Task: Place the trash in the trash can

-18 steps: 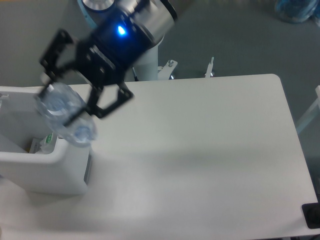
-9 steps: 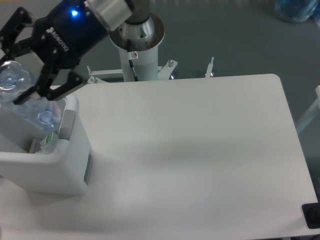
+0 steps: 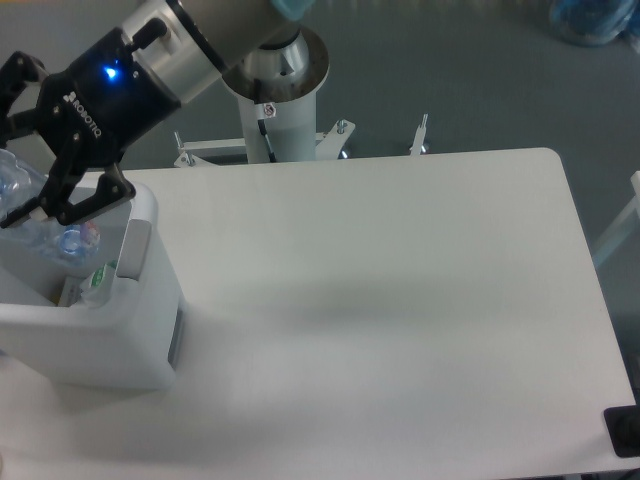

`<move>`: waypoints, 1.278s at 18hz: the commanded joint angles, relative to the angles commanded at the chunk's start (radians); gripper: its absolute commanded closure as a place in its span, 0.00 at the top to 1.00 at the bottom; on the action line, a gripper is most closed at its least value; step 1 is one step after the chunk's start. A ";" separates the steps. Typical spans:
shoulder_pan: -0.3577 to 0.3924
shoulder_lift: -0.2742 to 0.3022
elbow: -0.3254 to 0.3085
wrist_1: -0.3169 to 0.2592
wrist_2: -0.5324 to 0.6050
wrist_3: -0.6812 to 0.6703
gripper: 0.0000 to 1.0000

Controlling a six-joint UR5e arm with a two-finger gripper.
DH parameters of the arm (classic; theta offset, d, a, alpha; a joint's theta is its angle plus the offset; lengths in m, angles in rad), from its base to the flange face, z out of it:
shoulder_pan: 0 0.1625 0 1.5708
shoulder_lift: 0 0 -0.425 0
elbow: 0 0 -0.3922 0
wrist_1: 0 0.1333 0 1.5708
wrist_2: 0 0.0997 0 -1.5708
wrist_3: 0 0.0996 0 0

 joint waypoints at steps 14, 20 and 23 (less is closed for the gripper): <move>0.231 -0.031 -0.003 0.000 0.130 0.133 1.00; 0.377 -0.095 -0.035 -0.002 0.299 0.256 1.00; 0.397 -0.152 -0.044 -0.002 0.505 0.351 1.00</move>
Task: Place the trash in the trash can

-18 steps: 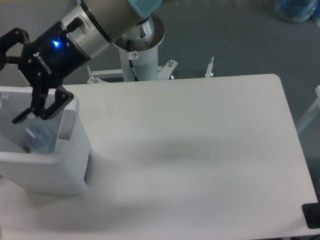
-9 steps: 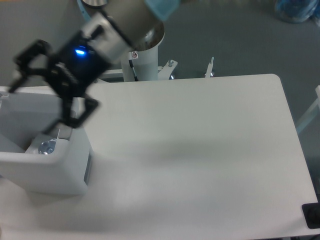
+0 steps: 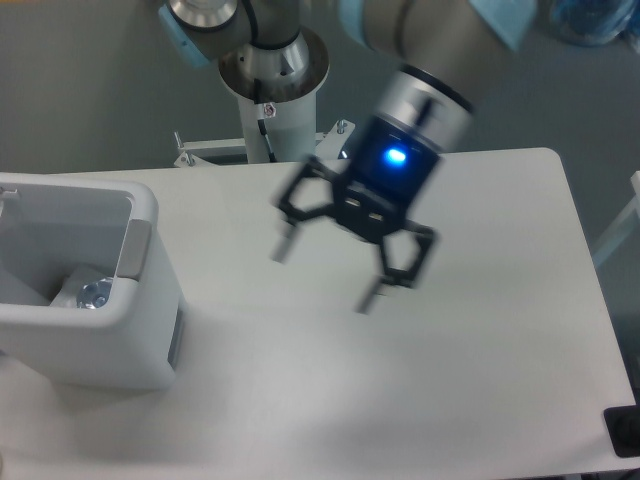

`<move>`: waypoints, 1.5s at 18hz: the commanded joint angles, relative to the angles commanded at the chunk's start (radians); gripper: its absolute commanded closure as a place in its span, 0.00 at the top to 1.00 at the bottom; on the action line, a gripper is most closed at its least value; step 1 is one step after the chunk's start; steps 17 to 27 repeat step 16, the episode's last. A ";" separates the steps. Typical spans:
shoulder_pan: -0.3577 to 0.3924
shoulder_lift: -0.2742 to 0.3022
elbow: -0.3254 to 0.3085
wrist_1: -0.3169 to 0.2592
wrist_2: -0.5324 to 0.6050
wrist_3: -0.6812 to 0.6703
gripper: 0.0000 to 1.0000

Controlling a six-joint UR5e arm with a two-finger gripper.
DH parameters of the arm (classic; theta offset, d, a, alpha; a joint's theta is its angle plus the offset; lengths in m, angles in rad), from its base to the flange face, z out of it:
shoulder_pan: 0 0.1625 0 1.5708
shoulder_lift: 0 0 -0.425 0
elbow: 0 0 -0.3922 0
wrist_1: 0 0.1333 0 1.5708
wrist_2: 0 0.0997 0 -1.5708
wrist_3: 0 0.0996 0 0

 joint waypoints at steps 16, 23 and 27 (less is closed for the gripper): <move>-0.001 -0.039 -0.121 0.005 0.504 0.296 1.00; -0.001 -0.039 -0.121 0.005 0.504 0.296 1.00; -0.001 -0.039 -0.121 0.005 0.504 0.296 1.00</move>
